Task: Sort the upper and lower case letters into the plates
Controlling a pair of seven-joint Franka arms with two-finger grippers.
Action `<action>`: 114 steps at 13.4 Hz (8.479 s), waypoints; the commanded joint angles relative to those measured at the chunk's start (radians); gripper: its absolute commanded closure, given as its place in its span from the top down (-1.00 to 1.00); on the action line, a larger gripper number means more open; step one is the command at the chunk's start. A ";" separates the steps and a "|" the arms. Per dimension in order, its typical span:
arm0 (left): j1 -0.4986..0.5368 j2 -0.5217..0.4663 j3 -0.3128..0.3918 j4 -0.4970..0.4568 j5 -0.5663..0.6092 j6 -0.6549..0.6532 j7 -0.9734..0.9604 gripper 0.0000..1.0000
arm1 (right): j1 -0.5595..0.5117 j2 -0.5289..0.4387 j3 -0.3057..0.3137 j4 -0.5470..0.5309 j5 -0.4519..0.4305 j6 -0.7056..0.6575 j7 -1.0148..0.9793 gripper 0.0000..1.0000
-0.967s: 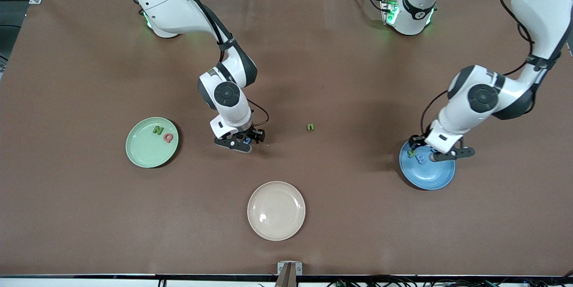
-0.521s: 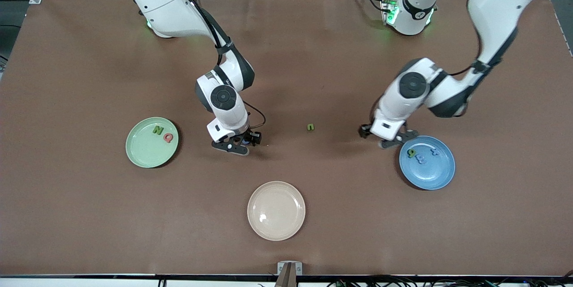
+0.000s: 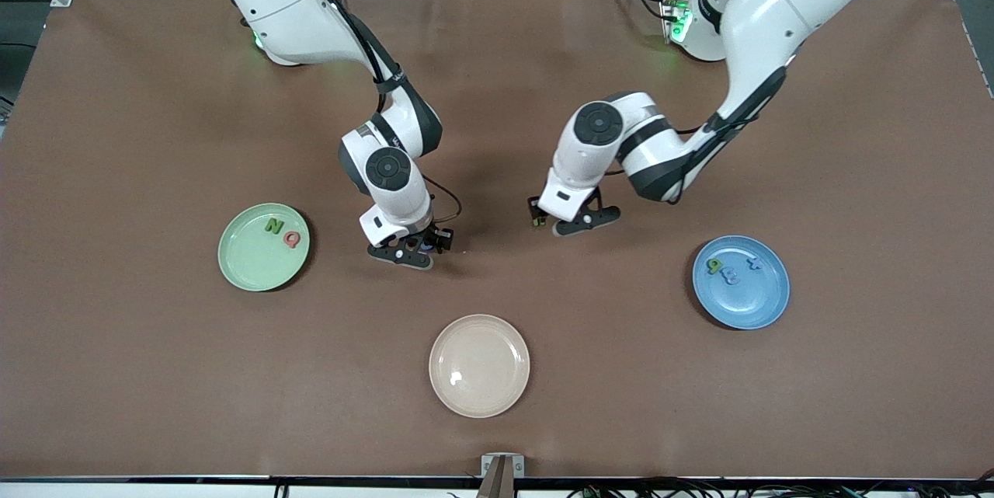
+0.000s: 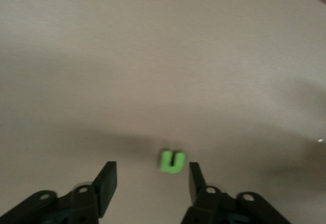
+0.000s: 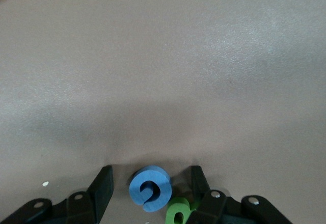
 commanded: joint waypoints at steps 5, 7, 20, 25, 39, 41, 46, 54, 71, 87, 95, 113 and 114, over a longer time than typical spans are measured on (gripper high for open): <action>-0.176 0.099 0.132 0.131 -0.001 -0.017 -0.043 0.19 | -0.011 0.002 0.010 -0.005 -0.008 -0.004 0.005 -0.33; -0.175 0.101 0.132 0.121 -0.001 -0.018 -0.041 -0.02 | -0.028 -0.001 0.010 -0.003 -0.008 -0.009 0.000 -0.65; 0.034 -0.015 0.074 0.160 -0.004 -0.118 -0.081 -1.00 | -0.495 -0.285 0.011 -0.149 -0.002 -0.316 -0.685 -0.96; 0.322 -0.075 -0.093 0.111 -0.014 -0.204 -0.072 -1.00 | -0.595 -0.278 0.011 -0.292 -0.002 -0.080 -0.825 -0.96; 0.621 0.029 -0.037 0.106 0.016 -0.215 0.514 -0.95 | -0.594 -0.253 0.022 -0.292 0.001 -0.079 -0.770 1.00; 0.614 0.027 -0.032 0.106 0.017 -0.213 0.526 -0.89 | -0.576 -0.274 0.089 -0.292 0.036 -0.099 -0.610 1.00; 0.620 0.052 0.037 0.115 0.043 -0.184 0.710 -0.46 | -0.397 -0.255 0.195 -0.221 0.041 -0.093 -0.177 1.00; 0.626 0.008 0.031 0.118 0.032 -0.190 0.696 1.00 | -0.200 -0.134 0.189 -0.125 0.023 -0.020 0.124 0.99; 0.644 -0.195 -0.304 0.427 -0.023 -0.750 0.922 1.00 | -0.144 -0.072 0.146 -0.131 -0.043 0.014 0.181 -0.17; 0.064 -0.547 0.487 0.463 -0.460 -0.830 1.221 1.00 | -0.660 -0.195 0.116 -0.120 -0.046 -0.192 -0.674 -0.96; -0.018 -0.745 0.748 0.338 -0.649 -0.936 1.451 1.00 | -0.669 -0.121 0.122 -0.134 -0.035 -0.124 -0.696 -0.84; -0.017 -0.809 0.745 0.224 -0.635 -0.848 1.445 1.00 | -0.707 -0.327 0.116 0.372 -0.048 -0.984 -0.701 1.00; -0.018 -0.809 0.742 0.223 -0.638 -0.850 1.443 1.00 | -0.712 -0.324 0.116 0.401 -0.048 -0.986 -0.698 1.00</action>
